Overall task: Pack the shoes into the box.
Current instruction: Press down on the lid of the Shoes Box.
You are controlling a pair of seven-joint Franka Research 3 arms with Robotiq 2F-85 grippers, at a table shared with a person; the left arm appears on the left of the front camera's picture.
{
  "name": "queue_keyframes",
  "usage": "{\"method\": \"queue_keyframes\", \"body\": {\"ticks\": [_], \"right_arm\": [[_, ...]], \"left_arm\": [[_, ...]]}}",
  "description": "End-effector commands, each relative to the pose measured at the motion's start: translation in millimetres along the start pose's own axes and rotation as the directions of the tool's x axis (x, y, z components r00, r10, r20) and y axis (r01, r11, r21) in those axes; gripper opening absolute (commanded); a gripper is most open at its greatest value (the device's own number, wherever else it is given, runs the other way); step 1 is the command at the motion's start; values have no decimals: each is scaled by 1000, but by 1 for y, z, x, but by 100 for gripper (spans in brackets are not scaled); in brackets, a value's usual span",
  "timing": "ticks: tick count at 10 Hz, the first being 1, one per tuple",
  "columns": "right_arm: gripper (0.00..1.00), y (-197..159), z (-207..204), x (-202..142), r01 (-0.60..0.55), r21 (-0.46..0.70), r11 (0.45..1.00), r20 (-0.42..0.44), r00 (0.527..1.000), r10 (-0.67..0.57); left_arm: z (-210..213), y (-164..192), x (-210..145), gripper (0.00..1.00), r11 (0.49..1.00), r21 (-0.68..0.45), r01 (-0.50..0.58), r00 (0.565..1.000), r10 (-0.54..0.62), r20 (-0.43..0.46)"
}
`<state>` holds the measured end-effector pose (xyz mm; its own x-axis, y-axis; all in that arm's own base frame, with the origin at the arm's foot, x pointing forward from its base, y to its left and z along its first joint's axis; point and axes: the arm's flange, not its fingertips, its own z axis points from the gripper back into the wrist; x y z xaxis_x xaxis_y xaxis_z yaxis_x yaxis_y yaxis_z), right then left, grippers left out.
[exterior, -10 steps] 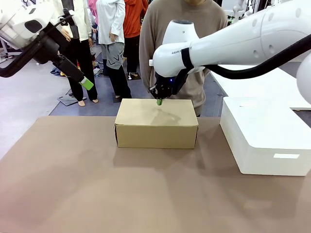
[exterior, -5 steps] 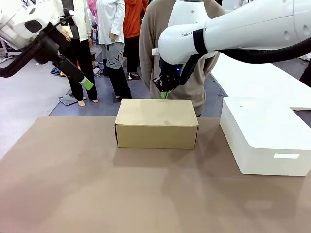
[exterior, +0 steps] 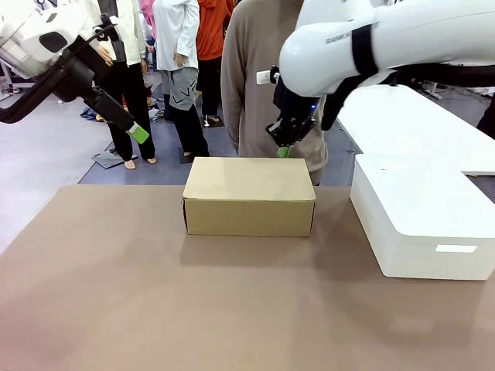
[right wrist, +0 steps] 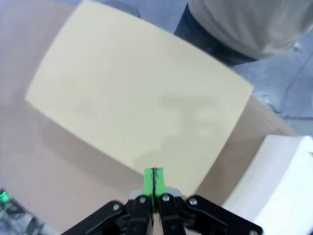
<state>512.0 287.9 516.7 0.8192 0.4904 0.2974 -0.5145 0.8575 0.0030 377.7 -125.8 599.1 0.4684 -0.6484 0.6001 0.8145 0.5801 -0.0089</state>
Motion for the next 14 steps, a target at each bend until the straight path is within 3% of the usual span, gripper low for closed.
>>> {"method": "queue_keyframes", "body": {"ticks": [1, 4, 11, 14], "right_arm": [[40, -6, 19, -44, -56, 9, 998, 13, 998, 56], [99, -12, 38, -86, -34, -35, 999, 21, 999, 35], [100, -12, 67, -159, 50, 20, 999, 124, 991, -52], [100, -10, 67, -171, 54, 40, 998, 122, 991, -59]], "left_arm": [[0, 0, 1, 100, 1000, 7, -11, 1000, 11, 3], [0, 0, 1, 100, 1000, 7, -11, 1000, 11, 3], [0, 0, 1, 100, 1000, 7, -11, 1000, 11, 3], [0, 0, 1, 100, 1000, 7, -11, 1000, 11, 3]]}}
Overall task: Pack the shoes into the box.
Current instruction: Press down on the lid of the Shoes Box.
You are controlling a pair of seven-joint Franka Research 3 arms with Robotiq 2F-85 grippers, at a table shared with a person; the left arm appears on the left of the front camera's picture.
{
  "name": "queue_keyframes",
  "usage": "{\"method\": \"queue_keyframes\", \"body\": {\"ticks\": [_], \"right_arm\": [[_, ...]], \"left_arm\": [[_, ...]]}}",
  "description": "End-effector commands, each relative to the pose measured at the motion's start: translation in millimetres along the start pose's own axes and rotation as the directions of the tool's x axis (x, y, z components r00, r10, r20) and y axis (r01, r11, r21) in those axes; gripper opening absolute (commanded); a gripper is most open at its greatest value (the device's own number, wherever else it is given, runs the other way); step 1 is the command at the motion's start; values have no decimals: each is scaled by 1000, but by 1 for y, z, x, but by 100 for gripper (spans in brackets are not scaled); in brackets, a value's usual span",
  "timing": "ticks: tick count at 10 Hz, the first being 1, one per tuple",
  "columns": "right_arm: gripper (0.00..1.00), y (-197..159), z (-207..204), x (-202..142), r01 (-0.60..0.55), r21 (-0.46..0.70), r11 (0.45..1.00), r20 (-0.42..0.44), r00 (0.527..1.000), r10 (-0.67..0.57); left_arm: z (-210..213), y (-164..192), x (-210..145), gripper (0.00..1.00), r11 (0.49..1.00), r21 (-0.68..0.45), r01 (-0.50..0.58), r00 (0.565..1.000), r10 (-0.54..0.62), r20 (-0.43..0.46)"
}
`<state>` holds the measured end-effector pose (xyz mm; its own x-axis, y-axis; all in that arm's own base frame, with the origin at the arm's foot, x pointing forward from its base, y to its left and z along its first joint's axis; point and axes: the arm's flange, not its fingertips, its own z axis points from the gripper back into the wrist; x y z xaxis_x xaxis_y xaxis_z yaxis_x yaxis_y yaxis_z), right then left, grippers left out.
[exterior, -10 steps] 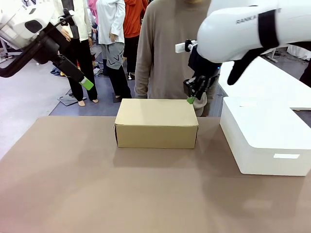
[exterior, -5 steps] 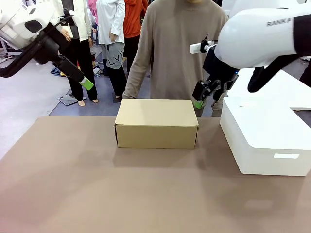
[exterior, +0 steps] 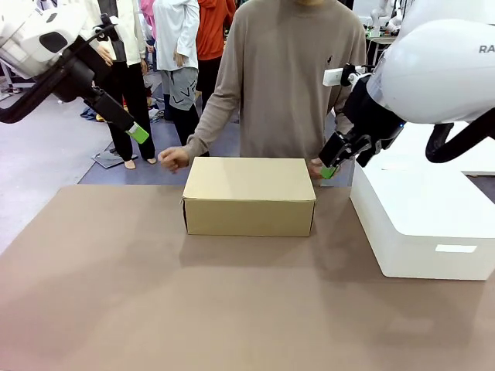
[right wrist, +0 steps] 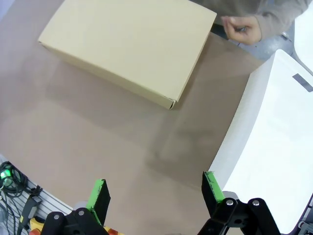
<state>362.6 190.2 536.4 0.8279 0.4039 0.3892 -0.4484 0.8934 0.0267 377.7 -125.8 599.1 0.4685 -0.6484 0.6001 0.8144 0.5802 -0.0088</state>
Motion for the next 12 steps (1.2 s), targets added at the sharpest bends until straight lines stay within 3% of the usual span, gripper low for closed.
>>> {"method": "queue_keyframes", "body": {"ticks": [1, 2, 12], "right_arm": [[100, -5, -4, -6, -19, 57, 998, 48, 999, 16], [100, 0, 0, 0, 0, 0, 1000, 0, 1000, 0], [100, 0, 0, 0, 0, 0, 1000, 0, 1000, 0]], "left_arm": [[0, 0, 1, 100, 1000, 7, -11, 1000, 11, 3], [0, 0, 1, 100, 1000, 7, -11, 1000, 11, 3], [0, 0, 1, 100, 1000, 7, -11, 1000, 11, 3]]}}
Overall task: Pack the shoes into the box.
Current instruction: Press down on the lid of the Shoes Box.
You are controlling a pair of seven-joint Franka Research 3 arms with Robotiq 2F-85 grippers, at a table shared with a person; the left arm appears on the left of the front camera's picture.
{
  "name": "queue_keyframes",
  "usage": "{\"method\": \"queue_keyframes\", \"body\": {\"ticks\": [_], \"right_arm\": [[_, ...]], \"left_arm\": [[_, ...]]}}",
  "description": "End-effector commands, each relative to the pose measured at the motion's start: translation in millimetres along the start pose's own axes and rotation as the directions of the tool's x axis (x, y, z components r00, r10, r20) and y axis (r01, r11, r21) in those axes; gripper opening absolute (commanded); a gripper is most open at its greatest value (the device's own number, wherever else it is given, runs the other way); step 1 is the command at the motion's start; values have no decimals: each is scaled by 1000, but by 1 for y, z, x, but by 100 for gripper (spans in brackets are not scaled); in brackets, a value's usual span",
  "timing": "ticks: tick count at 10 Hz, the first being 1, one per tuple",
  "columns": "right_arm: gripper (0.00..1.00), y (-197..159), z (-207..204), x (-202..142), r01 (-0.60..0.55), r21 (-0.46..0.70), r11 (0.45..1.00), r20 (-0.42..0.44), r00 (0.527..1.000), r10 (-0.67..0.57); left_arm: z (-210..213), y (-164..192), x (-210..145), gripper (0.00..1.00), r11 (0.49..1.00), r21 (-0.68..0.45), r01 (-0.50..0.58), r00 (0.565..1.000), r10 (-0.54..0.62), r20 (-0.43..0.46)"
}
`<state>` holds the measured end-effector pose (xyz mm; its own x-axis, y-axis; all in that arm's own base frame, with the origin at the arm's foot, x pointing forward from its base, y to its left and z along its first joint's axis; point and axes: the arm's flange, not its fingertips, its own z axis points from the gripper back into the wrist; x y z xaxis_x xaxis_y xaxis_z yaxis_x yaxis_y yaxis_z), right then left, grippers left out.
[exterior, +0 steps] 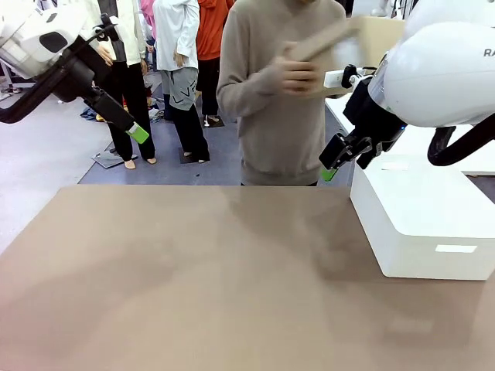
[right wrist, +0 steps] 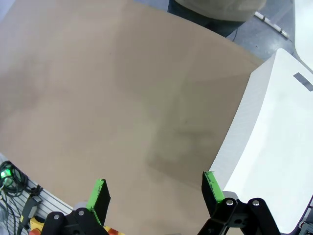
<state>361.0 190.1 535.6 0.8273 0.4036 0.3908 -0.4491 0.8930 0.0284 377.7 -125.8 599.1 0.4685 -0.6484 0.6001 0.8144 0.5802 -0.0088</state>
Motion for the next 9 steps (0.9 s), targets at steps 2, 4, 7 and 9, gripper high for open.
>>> {"method": "queue_keyframes", "body": {"ticks": [2, 4, 7, 9], "right_arm": [[100, -1, 0, 2, 0, -2, 1000, -2, 1000, 0], [100, -1, 0, 2, 0, -2, 1000, -2, 1000, 0], [100, -1, 0, 2, 0, -2, 1000, -2, 1000, 0], [100, -1, 0, 2, 0, -2, 1000, -2, 1000, 0]], "left_arm": [[0, 0, 1, 100, 1000, 7, -11, 1000, 11, 3], [0, 0, 1, 100, 1000, 7, -11, 1000, 11, 3], [0, 0, 1, 100, 1000, 7, -11, 1000, 11, 3], [0, 0, 1, 100, 1000, 7, -11, 1000, 11, 3]]}}
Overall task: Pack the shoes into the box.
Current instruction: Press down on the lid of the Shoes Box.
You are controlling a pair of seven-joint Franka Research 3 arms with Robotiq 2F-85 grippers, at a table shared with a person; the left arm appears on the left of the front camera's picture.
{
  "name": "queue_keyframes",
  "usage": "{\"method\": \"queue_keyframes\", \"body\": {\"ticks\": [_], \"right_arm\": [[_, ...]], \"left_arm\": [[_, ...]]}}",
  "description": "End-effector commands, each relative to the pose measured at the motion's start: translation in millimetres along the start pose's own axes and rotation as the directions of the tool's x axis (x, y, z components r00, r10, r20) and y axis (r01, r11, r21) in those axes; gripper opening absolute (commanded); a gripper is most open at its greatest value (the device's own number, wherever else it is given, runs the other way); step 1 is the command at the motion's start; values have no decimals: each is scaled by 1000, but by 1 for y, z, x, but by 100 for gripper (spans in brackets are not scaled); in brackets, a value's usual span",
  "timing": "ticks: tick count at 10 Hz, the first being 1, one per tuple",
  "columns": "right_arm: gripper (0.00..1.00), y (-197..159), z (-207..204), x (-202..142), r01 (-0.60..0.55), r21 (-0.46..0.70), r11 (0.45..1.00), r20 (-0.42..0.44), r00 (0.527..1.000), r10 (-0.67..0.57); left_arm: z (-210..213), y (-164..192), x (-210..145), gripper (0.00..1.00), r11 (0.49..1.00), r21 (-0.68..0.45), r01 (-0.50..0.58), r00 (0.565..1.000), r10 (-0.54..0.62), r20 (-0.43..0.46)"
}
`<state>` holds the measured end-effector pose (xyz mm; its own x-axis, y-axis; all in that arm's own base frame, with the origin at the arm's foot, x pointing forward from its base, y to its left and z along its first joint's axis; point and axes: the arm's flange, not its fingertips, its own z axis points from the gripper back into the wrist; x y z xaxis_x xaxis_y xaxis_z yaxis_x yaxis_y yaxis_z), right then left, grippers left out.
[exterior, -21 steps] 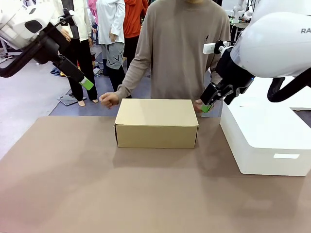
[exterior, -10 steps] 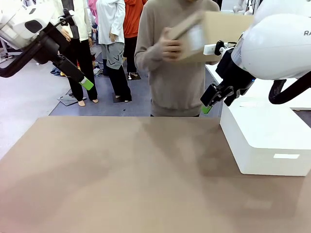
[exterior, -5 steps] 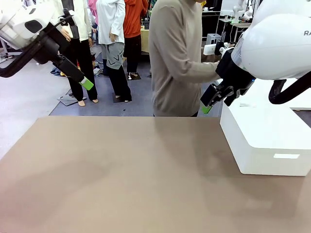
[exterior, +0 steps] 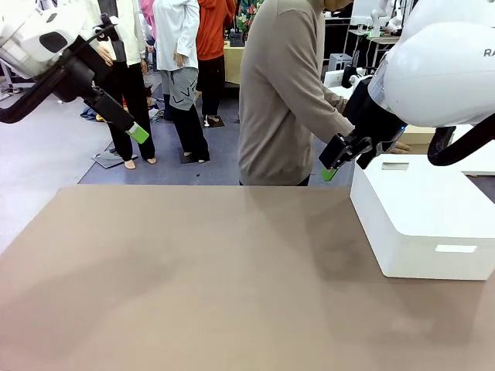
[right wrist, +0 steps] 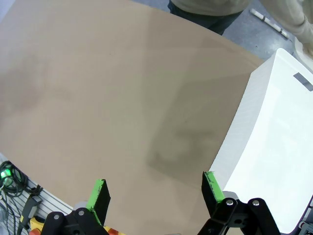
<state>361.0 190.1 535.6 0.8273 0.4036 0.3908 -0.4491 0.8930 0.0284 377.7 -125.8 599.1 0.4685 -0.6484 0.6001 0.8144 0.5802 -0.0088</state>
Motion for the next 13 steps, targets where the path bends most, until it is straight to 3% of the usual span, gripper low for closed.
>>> {"method": "queue_keyframes", "body": {"ticks": [1, 13], "right_arm": [[100, -1, 0, 2, 0, -2, 1000, -2, 1000, 0], [100, -1, 0, 2, 0, -2, 1000, -2, 1000, 0]], "left_arm": [[0, 0, 1, 100, 1000, 7, -11, 1000, 11, 3], [0, 0, 1, 100, 1000, 7, -11, 1000, 11, 3]]}}
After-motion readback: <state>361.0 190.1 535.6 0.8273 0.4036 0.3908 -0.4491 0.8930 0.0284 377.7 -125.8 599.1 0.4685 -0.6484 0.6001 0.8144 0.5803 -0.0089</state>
